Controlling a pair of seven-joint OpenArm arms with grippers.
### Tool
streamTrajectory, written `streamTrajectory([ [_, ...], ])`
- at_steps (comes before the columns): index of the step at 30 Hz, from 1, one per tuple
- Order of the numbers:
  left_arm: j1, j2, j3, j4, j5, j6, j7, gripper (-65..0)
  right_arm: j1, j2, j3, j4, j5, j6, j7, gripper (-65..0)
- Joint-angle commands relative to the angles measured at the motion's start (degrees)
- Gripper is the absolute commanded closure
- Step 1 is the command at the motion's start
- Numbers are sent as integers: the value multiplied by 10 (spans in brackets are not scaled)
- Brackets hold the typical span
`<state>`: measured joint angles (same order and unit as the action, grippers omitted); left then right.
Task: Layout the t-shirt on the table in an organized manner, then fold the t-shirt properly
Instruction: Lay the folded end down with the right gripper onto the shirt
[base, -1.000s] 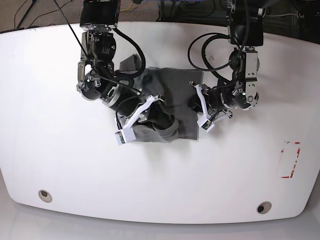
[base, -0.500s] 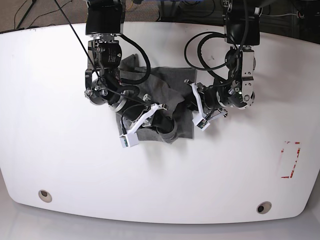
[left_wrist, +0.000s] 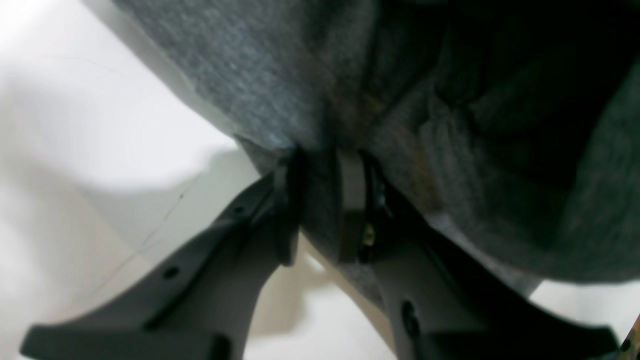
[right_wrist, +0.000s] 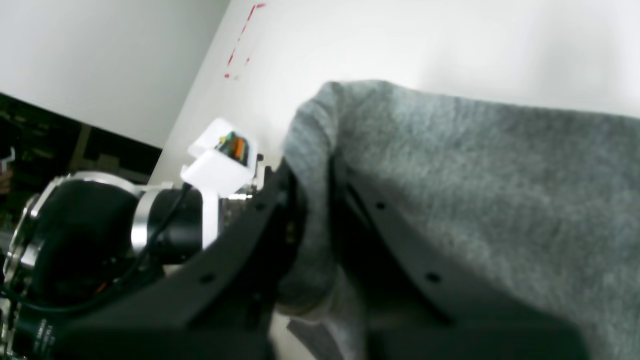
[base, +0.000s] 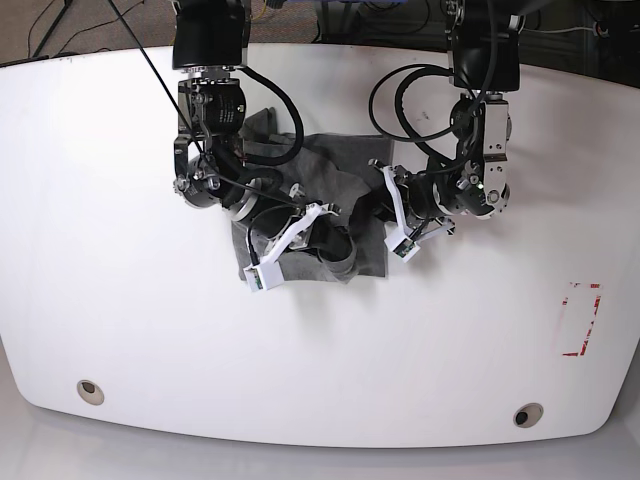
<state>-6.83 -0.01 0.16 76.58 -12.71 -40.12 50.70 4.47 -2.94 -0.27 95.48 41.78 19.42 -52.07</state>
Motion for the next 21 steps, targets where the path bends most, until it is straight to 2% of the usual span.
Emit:
streamTrajectory([
  [1,0,-1,2,-3,27,1,35,-103,12,-2,-12,9,13,5,14,-133],
  [4,0,-1,2,-3,27,1,35,-103,12,-2,-21,9,13,3,14,-306],
  [5,0,-1,2,-3,27,1,35,-103,12,-3,-22,10,13,2,14,-339],
  [6,0,-1,2,-3,27,1,35,-103,12,-3,-24,10,14,-3,14,-420],
  [9,0,-1,2,-3,27,1,35,-103,12,-3,-36,13,14,-9,14,-544],
  [11,0,-1,2,-3,27,1,35,-103,13,-3,-41,13,15,-9,14,-595],
  [18,-2,-2,1,9,25,1,37,-103,21,3,-43,22,14,-9,14,-582],
  [21,-2,-4,1,38,25,1,37,-103,27,19,-44,39,13,-8,14,-582],
])
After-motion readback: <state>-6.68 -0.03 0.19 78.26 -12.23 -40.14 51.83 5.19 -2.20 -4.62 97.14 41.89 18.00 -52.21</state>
